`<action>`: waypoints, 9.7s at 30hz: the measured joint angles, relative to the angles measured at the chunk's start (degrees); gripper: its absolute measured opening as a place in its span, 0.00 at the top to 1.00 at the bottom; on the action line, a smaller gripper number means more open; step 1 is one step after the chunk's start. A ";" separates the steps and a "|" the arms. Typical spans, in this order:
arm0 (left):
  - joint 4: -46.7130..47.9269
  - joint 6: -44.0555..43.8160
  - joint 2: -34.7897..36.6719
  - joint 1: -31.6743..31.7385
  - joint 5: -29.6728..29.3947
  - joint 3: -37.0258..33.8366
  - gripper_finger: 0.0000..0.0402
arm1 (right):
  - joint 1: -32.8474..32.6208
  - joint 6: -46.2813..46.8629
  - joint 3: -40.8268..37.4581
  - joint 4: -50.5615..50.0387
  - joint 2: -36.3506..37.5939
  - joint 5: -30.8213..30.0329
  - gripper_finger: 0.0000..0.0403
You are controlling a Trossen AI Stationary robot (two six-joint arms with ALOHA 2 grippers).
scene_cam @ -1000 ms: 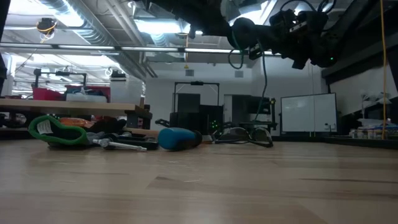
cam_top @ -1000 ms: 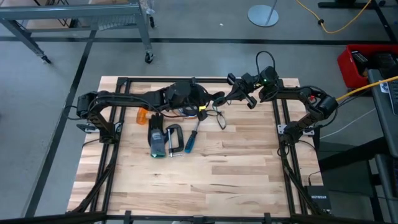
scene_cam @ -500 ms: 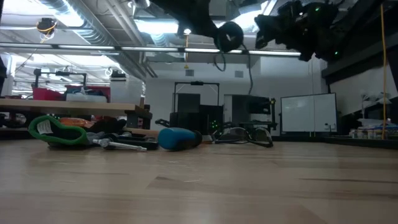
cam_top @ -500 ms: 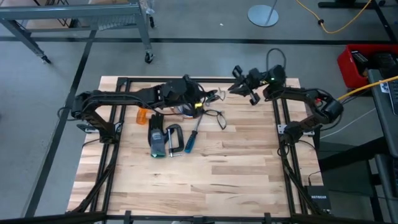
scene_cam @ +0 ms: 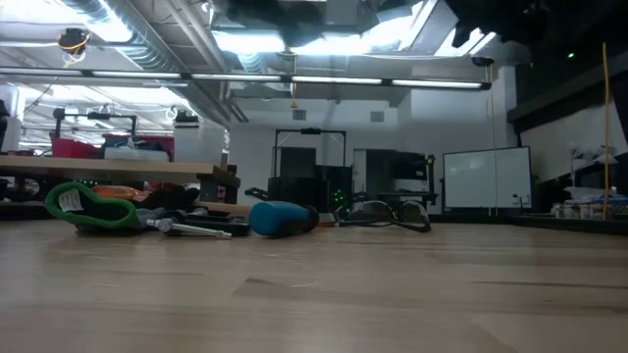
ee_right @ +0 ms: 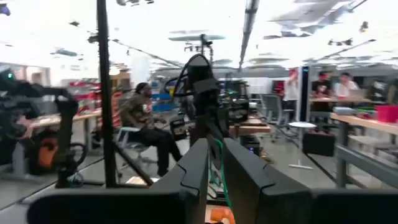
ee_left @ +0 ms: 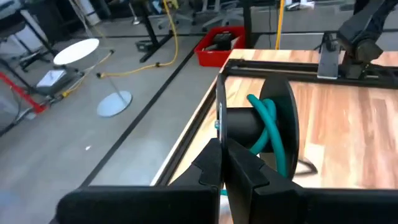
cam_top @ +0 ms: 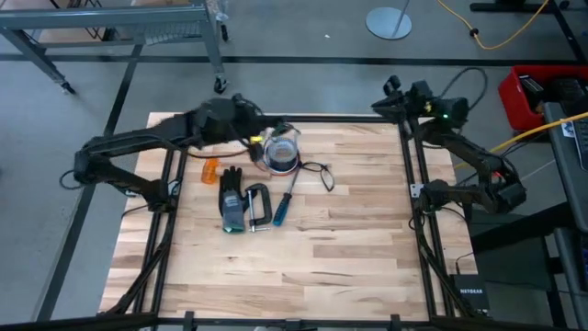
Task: Coil cords
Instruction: Coil the wire in the cable spool
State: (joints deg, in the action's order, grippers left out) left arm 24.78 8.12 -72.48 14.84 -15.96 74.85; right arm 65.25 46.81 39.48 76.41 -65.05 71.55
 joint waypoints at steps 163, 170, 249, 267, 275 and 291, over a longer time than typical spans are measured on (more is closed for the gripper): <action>-68.47 -14.95 -36.86 -3.96 35.86 -9.75 1.00 | -40.43 -32.26 -35.48 -43.54 33.01 -44.93 0.70; -68.05 -14.73 -36.83 -3.96 35.84 -9.75 1.00 | -40.92 -32.77 -33.69 -39.09 25.85 -43.44 0.70; -67.32 -13.68 -36.81 -4.07 35.82 -9.79 1.00 | -40.92 -31.96 -29.61 -32.75 11.70 -39.01 0.70; -67.48 -14.54 -36.79 -4.07 35.91 -9.75 1.00 | -40.81 -33.77 -25.20 -33.04 5.90 -33.39 0.96; -67.34 -14.48 -36.58 -3.97 35.88 -9.75 1.00 | -40.83 -33.73 -25.16 -32.95 5.92 -33.17 0.98; -67.22 -16.94 -32.72 -3.33 35.71 -9.75 0.71 | -39.97 -33.77 -24.98 -32.57 6.10 -33.73 0.99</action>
State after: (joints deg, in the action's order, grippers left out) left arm -42.44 -8.82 -105.21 11.51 19.75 65.10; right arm 25.29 13.04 14.50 43.84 -58.95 37.82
